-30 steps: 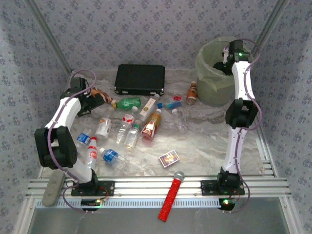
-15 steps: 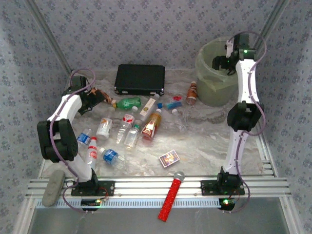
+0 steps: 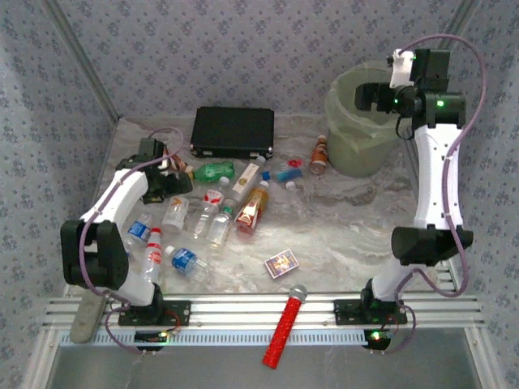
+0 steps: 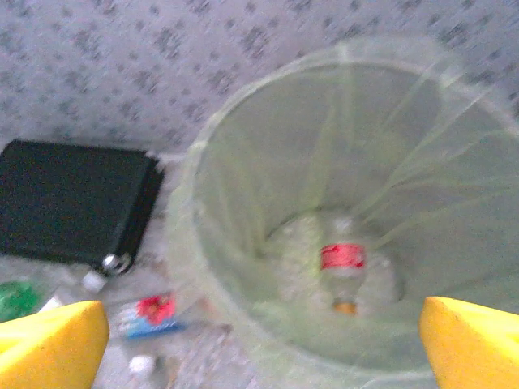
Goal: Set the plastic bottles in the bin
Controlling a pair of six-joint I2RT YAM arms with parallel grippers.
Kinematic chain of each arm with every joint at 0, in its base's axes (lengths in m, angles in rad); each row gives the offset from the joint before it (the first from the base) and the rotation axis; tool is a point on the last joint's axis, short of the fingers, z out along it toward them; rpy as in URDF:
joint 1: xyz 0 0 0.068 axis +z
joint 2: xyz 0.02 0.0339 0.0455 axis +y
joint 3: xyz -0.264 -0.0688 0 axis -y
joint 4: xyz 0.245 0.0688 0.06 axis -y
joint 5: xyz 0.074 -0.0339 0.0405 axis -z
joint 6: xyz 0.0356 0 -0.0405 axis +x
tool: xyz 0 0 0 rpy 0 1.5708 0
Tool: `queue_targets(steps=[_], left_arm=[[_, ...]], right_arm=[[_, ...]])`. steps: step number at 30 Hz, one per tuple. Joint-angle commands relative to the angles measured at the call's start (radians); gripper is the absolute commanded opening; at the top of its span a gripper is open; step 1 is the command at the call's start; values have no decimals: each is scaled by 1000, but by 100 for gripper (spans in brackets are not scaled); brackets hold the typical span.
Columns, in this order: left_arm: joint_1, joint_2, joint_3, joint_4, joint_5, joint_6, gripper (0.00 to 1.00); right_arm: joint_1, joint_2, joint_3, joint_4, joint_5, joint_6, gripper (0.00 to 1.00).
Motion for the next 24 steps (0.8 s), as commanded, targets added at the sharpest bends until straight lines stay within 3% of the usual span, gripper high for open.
queue_targets(steps=[1, 10, 24], left_arm=[[7, -49, -97, -32, 62, 19, 96], [-14, -42, -192, 10, 47, -2, 90], [-21, 64, -162, 84, 31, -5, 80]], right_arm=[[23, -68, -113, 23, -99, 43, 100], [80, -223, -297, 24, -72, 88, 99], [74, -375, -465, 55, -126, 119, 99]])
